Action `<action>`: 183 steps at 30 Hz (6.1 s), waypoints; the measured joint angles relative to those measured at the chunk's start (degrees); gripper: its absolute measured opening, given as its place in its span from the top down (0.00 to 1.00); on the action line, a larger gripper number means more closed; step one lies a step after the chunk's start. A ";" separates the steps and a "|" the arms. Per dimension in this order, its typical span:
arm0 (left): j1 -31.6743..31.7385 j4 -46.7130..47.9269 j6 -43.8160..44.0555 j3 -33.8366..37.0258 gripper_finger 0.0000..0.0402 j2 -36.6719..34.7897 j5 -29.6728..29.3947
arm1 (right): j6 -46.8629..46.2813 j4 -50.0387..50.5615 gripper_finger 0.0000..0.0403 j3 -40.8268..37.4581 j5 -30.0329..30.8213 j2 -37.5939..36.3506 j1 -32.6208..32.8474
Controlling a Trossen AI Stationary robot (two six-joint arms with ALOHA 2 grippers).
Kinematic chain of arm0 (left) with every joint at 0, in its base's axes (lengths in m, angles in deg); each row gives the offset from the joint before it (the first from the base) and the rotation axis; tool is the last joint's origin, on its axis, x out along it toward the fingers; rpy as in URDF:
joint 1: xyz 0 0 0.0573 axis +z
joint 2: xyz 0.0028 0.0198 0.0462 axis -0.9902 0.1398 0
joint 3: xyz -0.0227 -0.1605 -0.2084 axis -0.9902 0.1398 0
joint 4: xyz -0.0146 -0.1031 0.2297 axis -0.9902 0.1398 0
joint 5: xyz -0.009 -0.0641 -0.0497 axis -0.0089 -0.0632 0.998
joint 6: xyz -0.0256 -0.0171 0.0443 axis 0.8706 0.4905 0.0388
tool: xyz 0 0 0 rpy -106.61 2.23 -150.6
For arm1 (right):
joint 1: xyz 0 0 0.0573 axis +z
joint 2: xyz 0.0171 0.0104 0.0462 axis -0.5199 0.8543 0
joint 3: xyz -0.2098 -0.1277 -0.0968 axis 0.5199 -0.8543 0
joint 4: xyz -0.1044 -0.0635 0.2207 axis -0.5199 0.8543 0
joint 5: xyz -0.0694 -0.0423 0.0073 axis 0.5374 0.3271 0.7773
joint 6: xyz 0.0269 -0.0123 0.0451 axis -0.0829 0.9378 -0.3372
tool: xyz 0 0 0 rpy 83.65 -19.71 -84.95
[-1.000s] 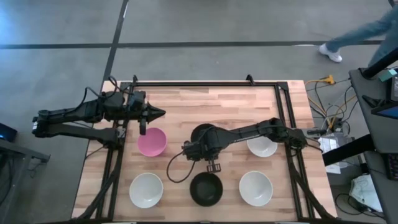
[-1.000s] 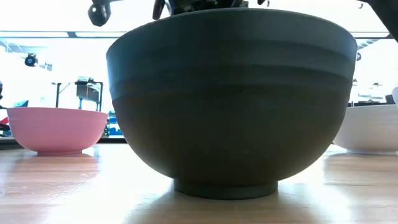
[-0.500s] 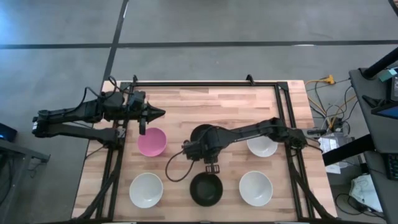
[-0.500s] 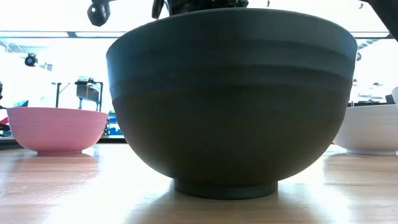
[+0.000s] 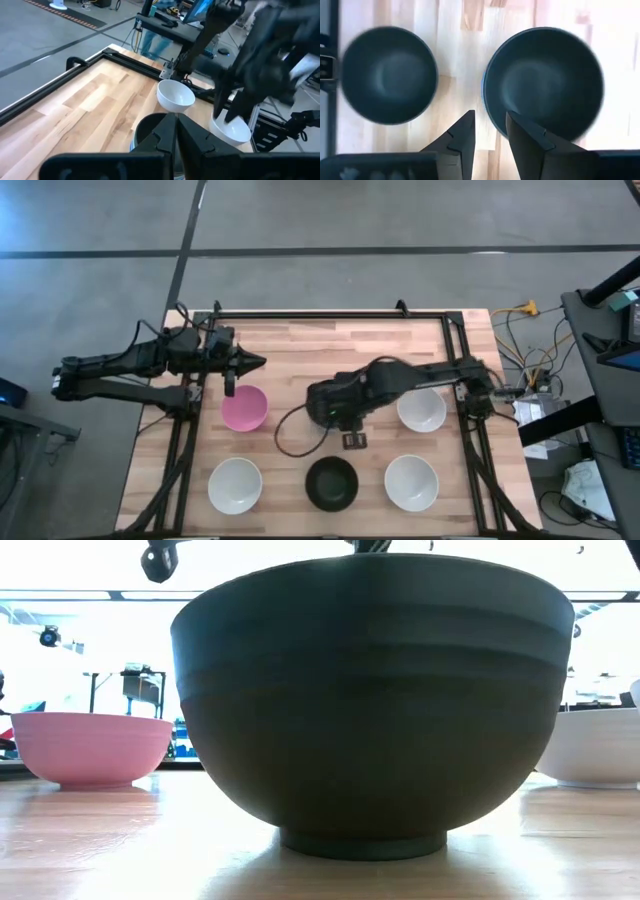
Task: Nest bowls inside each other
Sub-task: Stack the pink bowl on top of the top black bowl, then stack the top white bowl on top of the pink bowl
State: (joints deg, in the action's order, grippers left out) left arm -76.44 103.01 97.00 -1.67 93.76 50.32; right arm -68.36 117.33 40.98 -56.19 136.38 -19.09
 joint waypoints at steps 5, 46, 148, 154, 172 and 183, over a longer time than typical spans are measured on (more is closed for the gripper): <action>0.00 0.04 0.02 0.00 1.00 1.55 0.24 | -3.61 -5.47 0.74 -7.87 0.16 -9.09 0.00; 17.66 43.35 -4.07 -0.73 0.63 32.49 5.90 | -30.62 -82.63 0.82 -83.32 18.17 -64.53 0.76; 4.52 60.11 5.61 -66.64 0.88 78.55 10.42 | -23.60 -65.38 0.84 -85.68 8.91 -81.06 0.87; 4.55 60.08 4.85 -70.28 0.73 78.20 10.22 | -23.60 -65.41 0.84 -85.70 8.91 -81.06 0.87; -3.92 50.72 -10.98 -59.51 0.67 55.89 -0.26 | -43.47 -52.40 0.84 -92.85 1.21 -78.67 4.48; -8.34 16.26 -7.31 -28.54 0.67 28.78 -0.82 | -47.98 -46.92 0.84 -89.38 2.41 -62.91 5.55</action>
State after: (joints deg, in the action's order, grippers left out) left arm -84.78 119.26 89.69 -30.20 122.54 49.50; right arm -116.34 70.41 -48.40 -53.78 73.48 -13.54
